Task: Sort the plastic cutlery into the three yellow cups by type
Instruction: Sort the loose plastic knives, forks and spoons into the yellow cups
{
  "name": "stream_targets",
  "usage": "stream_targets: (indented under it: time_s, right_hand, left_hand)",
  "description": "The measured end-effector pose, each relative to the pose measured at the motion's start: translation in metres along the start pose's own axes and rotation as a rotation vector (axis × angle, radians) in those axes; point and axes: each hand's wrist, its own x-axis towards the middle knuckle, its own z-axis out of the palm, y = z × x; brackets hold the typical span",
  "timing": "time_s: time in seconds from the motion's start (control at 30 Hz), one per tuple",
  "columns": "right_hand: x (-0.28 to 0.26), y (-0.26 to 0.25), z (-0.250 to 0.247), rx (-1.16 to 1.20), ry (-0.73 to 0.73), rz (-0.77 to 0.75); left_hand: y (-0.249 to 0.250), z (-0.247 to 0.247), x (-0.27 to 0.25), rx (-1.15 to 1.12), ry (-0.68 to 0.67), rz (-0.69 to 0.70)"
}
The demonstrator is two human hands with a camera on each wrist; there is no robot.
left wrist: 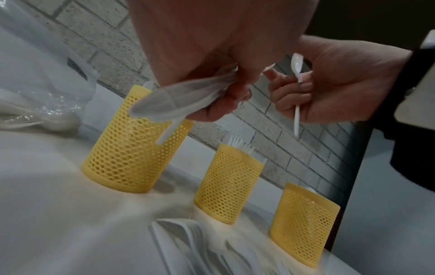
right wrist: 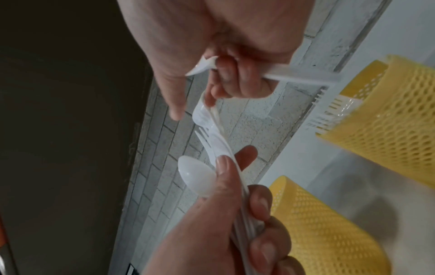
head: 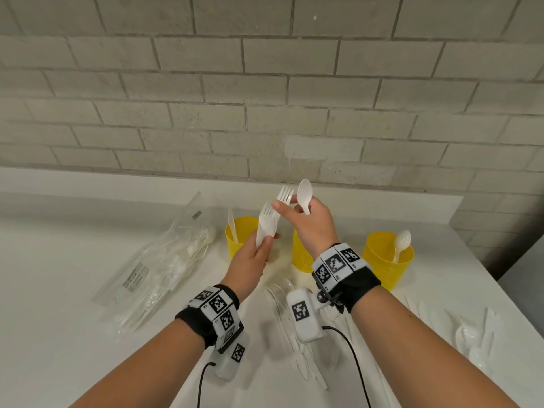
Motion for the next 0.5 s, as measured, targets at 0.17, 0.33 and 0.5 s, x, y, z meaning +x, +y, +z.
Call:
stream_targets:
  time_s: [0.17, 0.33, 0.5]
  right_hand:
    - [0.008, -0.01, -0.017, -0.04, 0.105, -0.062]
    - [0.029, -0.024, -0.05, -0.048, 0.267, -0.167]
    - [0.035, 0.012, -0.062, -0.419, 0.158, -0.069]
  left_hand:
    - [-0.002, 0.005, 0.0, 0.005, -0.033, -0.012]
    - [-0.005, 0.011, 0.006, -0.024, -0.023, -0.042]
    - [-0.003, 0.021, 0.01, -0.066, -0.034, -0.019]
